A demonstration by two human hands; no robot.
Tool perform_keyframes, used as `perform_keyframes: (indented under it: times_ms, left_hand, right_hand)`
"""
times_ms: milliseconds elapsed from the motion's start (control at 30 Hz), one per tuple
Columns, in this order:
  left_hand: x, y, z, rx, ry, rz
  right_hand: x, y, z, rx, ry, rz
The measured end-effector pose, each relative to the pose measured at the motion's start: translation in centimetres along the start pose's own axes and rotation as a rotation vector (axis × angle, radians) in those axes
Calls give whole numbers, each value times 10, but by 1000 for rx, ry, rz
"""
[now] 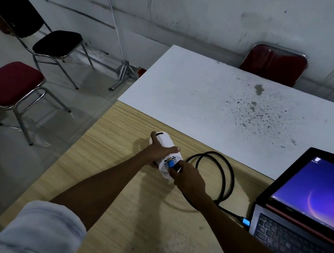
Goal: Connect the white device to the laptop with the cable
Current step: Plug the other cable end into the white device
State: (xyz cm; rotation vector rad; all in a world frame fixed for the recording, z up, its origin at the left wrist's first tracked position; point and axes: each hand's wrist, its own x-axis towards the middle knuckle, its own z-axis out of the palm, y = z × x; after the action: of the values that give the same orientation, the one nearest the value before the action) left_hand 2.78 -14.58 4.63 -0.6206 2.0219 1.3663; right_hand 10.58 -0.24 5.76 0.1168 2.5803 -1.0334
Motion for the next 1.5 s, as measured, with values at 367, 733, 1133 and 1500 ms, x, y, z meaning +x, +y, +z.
perform_keyframes:
  times_ms: [367,733,1133,1500]
  left_hand:
    - [-11,10,19,310,237,302]
    - [0,49,25,495,257,603]
    - [47,93,67,682,212,700]
    - [81,114,88,640,246,641]
  right_hand:
    - [4,7,9,119,21,29]
    - [25,28,-16,128,3,41]
    - [42,127,-44,-264,96,331]
    - [55,145,-54,-395,260,163]
